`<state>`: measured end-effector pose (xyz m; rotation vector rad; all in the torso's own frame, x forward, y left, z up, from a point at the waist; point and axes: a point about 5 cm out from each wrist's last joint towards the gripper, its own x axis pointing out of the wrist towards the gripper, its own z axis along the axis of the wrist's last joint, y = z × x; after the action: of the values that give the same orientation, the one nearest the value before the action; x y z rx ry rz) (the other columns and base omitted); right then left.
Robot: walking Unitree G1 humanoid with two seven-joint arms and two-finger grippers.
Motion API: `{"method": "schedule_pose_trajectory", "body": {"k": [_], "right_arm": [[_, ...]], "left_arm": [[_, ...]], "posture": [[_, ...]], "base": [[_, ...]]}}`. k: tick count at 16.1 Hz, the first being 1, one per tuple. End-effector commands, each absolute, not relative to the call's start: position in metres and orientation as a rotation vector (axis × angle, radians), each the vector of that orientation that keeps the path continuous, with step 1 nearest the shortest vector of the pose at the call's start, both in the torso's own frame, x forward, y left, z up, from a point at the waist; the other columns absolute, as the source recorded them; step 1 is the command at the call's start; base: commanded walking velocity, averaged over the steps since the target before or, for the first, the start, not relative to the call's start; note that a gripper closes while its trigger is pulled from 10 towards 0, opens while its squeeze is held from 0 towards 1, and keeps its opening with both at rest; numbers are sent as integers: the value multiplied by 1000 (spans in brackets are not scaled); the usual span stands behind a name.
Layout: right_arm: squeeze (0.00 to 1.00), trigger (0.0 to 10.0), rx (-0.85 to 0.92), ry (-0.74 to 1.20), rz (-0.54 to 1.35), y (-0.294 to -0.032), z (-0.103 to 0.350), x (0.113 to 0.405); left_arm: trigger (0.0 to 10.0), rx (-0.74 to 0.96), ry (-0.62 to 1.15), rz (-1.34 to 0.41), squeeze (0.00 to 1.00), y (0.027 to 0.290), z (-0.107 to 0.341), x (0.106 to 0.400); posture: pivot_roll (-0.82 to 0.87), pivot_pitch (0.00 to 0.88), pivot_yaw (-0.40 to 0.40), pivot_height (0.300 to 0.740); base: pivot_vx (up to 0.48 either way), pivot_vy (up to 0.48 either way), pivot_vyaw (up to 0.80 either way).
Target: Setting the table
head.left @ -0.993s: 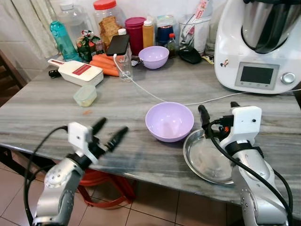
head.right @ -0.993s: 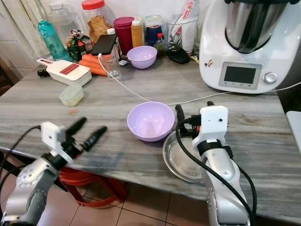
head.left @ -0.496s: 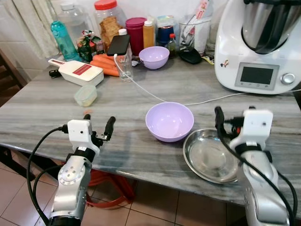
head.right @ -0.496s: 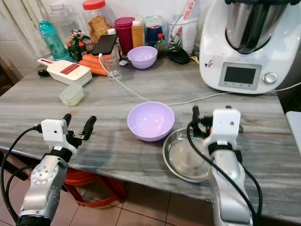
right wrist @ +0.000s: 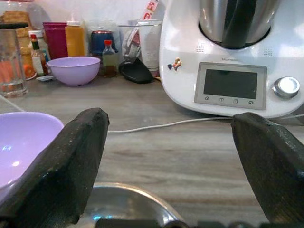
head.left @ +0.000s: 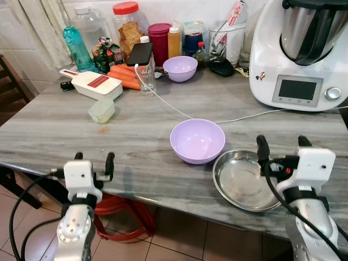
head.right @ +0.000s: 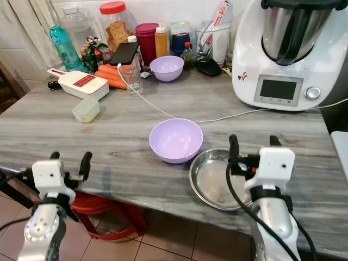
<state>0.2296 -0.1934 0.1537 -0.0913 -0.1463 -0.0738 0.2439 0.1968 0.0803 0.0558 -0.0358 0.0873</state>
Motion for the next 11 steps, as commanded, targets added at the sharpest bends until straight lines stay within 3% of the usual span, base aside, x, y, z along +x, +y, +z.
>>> {"method": "schedule_pose_trajectory", "body": {"k": [1,7,11], "right_arm": [[0,10000,-85,-168,-39,-185,158,231],[0,10000,-69,-170,-17,-182,156,235],[0,10000,-33,-129,-35,-178,147,231]], "left_arm": [[10000,74,-38,91,0,196,83,245],[10000,81,-34,76,0,197,87,253],[10000,93,-28,73,0,198,88,255]], "posture": [[-106,0,101,740],[-100,0,105,740],[-103,0,112,740]], "base": [[0,0,0],[0,0,-709],[-293,0,0]]}}
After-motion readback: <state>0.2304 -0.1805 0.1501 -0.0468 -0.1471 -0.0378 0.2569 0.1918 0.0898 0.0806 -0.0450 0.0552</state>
